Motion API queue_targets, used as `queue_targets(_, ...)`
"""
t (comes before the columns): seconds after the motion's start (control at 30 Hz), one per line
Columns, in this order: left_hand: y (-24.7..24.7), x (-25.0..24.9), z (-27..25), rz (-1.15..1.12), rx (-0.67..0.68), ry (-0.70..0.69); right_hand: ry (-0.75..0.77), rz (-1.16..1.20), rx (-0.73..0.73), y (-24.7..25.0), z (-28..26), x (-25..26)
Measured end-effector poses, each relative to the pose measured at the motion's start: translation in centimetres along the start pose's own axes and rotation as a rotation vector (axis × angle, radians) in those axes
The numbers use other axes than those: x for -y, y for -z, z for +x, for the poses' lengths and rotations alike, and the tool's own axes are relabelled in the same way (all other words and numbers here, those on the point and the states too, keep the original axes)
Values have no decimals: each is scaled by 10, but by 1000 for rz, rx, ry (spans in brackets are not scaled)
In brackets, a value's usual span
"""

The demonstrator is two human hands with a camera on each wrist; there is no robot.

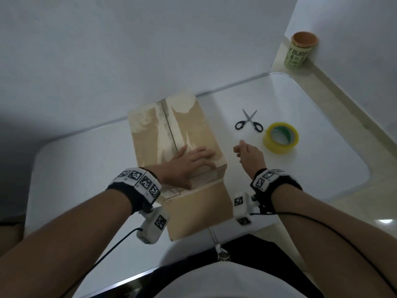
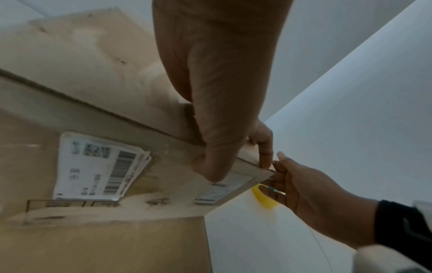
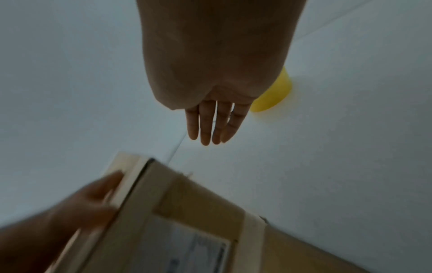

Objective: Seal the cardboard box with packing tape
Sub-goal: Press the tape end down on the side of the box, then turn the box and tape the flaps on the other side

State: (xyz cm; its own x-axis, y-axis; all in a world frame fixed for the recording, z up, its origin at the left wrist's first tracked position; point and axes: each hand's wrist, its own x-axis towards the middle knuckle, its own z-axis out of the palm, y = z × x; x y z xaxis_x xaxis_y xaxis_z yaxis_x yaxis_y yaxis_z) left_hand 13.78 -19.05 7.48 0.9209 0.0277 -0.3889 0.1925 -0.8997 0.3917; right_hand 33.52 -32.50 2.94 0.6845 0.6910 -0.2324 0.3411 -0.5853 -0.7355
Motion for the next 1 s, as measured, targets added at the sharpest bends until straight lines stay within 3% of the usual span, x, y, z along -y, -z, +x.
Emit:
queue_targets(0.07, -2, 0, 5, -79, -66, 29, -34, -102, 31, 5, 10, -8)
queue_targets(0.13, 8, -2, 16, -315, -198, 58, -72, -148, 9, 12, 19, -18)
queue_targets(0.23, 35, -3, 36, -864, -424, 324, -106, -149, -47, 25, 30, -35)
queue_targets(0.3, 51, 2, 54, -1050, -572, 488, -156, -163, -104, 37, 38, -48)
queue_targets(0.4, 69, 1, 81, -1299, -660, 535, -174, -453, -66, 55, 53, -73)
queue_targets(0.53, 86, -9, 112, -1345, -633, 548, -213, -543, -3, 71, 79, -95)
queue_targets(0.73, 92, -26, 143, -1374, -607, 603, -256, -776, 252, 78, 106, -104)
queue_targets(0.87, 89, -36, 152, -1412, -599, 619, -145, -809, 207, 82, 108, -115)
queue_targets(1.0, 89, -38, 151, -1446, -617, 606, -53, -542, 64, 95, 103, -100)
